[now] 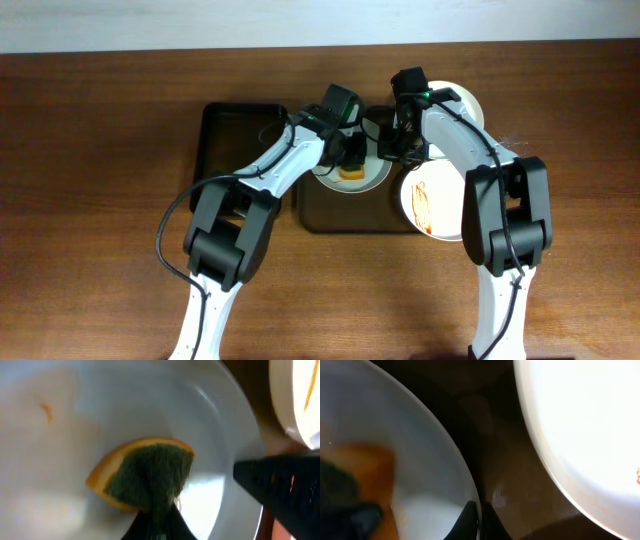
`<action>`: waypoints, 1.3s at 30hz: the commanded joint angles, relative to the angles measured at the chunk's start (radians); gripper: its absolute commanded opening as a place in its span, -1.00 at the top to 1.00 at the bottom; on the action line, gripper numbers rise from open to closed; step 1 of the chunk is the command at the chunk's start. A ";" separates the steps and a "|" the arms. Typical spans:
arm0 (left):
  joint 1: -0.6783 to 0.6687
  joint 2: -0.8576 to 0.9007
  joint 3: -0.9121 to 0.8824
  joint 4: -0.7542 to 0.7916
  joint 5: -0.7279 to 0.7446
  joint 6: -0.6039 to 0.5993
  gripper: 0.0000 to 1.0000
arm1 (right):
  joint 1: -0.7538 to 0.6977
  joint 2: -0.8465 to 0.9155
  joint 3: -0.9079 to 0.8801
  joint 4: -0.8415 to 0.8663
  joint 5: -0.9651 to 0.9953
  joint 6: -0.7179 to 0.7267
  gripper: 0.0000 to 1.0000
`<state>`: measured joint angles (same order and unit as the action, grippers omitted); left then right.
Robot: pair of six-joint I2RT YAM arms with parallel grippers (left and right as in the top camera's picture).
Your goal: Clean dirty plates on tray and stack at the side
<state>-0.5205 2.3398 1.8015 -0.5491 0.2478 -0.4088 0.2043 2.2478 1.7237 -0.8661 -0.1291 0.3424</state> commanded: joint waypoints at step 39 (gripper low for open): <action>0.455 -0.179 0.441 -0.569 0.149 0.161 1.00 | 0.412 -0.361 -0.024 -0.361 1.188 0.303 0.92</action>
<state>-0.0650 2.1689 2.2368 -1.1183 0.3820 -0.2684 0.5362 1.8957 1.7004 -1.2163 0.7387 0.5293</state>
